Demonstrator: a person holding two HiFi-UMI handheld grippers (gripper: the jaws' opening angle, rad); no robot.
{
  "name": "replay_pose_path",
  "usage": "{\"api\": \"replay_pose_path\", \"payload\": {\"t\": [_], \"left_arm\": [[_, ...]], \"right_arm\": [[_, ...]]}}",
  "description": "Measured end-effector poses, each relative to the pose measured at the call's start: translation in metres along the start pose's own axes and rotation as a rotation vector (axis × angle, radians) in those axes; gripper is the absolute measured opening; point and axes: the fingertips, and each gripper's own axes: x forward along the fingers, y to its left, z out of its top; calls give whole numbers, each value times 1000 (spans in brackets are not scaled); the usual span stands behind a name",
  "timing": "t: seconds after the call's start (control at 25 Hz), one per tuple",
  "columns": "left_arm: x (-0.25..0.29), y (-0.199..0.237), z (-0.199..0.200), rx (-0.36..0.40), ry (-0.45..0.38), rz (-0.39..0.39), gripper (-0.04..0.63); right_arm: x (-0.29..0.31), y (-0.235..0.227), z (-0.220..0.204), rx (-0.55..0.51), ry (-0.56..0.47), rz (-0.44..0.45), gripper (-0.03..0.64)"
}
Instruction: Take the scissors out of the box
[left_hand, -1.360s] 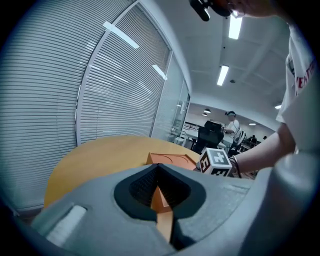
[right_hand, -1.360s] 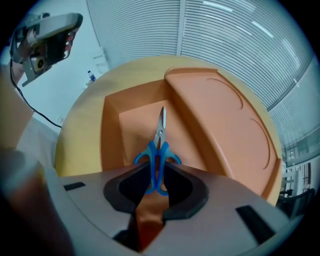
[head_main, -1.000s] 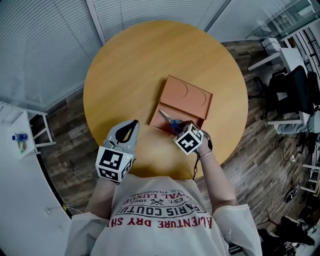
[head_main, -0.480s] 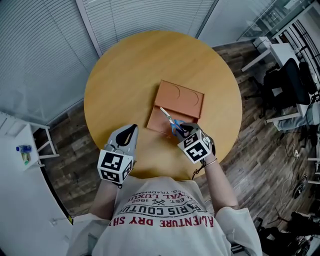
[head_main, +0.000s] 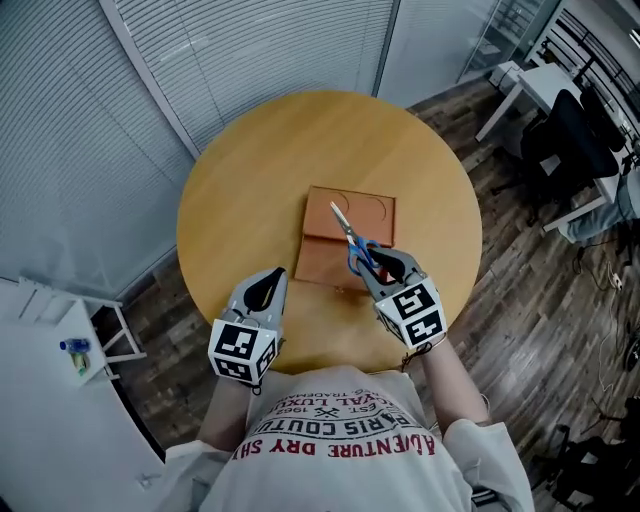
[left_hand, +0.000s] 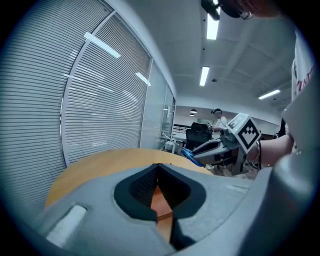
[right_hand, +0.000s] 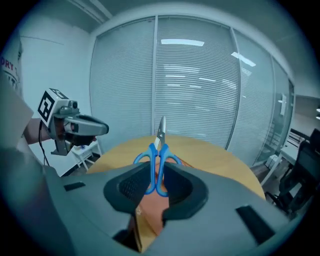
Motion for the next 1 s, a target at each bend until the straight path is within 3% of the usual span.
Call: {"api": "replay_pose_path", "payload": {"t": [0.32,0.56,1.0], "left_arm": [[10,-21,29,24,-44,-27,9],[14,-29,37,28,-65,-31,9],[14,-35,42,18,-78,-19,9]], "right_arm": [[-52,-20,9,231,-227,-125,91],[-81,-24,12,189,-330,-228,91],[-95,-33,19,121,-381,-278,91]]}}
